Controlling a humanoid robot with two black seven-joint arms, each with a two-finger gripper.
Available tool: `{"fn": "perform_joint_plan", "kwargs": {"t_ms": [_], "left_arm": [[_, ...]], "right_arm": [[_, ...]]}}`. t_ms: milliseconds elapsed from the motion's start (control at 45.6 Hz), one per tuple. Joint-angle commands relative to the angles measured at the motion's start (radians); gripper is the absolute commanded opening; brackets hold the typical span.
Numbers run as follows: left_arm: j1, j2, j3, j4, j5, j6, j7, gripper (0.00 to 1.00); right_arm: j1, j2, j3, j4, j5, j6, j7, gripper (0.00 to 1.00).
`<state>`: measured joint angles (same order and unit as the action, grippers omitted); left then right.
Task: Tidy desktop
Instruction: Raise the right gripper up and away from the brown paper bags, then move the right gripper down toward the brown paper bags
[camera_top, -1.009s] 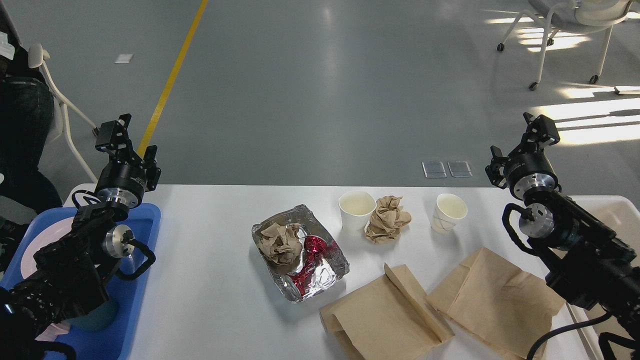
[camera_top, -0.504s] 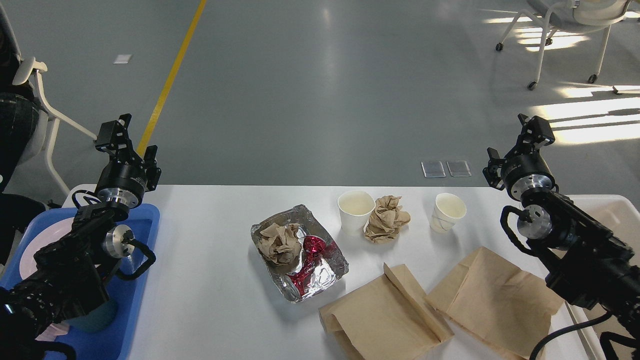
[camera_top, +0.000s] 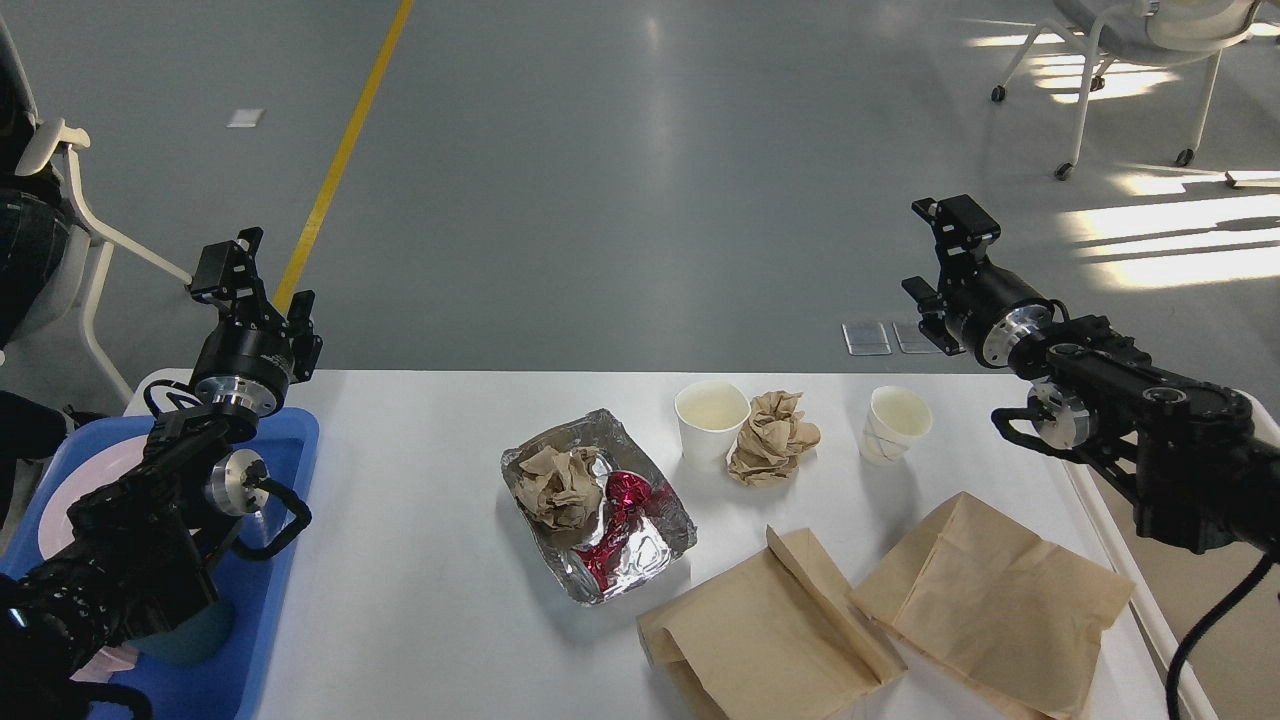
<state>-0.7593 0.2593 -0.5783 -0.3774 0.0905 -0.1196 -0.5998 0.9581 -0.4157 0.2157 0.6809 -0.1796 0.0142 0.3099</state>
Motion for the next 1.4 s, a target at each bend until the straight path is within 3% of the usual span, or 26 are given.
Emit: {"fn": "perform_joint_plan", "kwargs": {"t_ms": [0, 197, 373, 548, 746, 965, 1382], "left_arm": [[0.000, 0.000, 0.000, 0.000, 0.000, 0.000, 0.000, 0.97], [0.000, -0.002, 0.000, 0.000, 0.000, 0.000, 0.000, 0.97], [0.000, 0.000, 0.000, 0.000, 0.000, 0.000, 0.000, 0.97], [0.000, 0.000, 0.000, 0.000, 0.000, 0.000, 0.000, 0.97], [0.000, 0.000, 0.000, 0.000, 0.000, 0.000, 0.000, 0.97], [0.000, 0.000, 0.000, 0.000, 0.000, 0.000, 0.000, 0.97], [0.000, 0.000, 0.000, 0.000, 0.000, 0.000, 0.000, 0.97]], "right_arm": [[0.117, -0.014, -0.258, 0.002, -0.001, 0.049, -0.028, 1.00], [0.298, 0.000, -0.610, -0.009, 0.005, 0.085, -0.107, 1.00], [0.425, 0.017, -0.749, -0.014, 0.015, 0.360, -0.222, 1.00], [0.467, 0.044, -0.843, 0.003, 0.014, 0.483, -0.298, 1.00], [0.505, 0.135, -1.007, -0.011, 0.020, 0.487, -0.307, 1.00], [0.576, 0.152, -1.119, -0.006, 0.146, 0.507, -0.305, 1.00], [0.600, 0.170, -1.105, -0.001, 0.157, 0.575, -0.304, 1.00]]}}
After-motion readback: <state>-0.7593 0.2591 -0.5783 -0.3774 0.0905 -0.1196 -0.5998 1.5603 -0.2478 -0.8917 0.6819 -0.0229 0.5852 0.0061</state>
